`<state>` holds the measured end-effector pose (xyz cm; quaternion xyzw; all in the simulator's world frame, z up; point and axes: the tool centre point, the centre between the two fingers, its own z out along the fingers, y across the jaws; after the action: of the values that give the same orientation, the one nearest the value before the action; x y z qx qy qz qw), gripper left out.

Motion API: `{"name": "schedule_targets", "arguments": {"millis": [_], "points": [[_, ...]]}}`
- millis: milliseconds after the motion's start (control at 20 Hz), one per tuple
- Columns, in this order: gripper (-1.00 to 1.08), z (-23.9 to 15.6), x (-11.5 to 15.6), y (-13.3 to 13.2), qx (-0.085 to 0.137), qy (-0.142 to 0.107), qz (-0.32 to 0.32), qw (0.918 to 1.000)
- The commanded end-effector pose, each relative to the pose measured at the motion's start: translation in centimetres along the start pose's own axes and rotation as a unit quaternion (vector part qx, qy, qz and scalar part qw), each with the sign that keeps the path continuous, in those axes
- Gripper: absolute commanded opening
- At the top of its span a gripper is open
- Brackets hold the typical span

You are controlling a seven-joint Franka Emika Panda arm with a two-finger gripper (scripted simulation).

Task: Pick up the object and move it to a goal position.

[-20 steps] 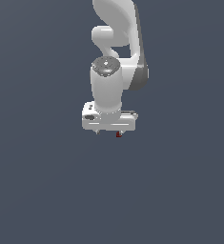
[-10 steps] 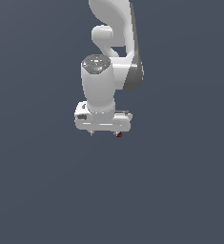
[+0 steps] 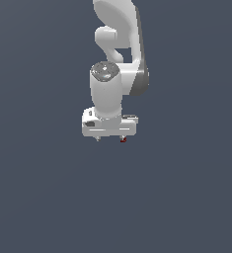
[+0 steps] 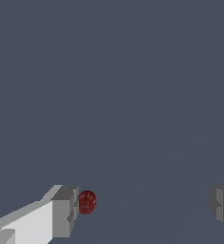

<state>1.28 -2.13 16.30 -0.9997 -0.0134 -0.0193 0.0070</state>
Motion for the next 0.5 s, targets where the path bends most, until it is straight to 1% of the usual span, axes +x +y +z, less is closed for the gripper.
{"name": "schedule_targets", "arguments": {"millis": [0, 250, 450], "points": [[1.0, 0.8, -0.6, -0.4, -0.001, -0.002, -0.026, 0.9997], [1.0, 2.9, -2.1, -1.6, -0.004, -0.007, -0.097, 0.9953], [1.0, 4.8, -3.9, -2.9, -0.005, -0.011, -0.168, 0.9856]]}}
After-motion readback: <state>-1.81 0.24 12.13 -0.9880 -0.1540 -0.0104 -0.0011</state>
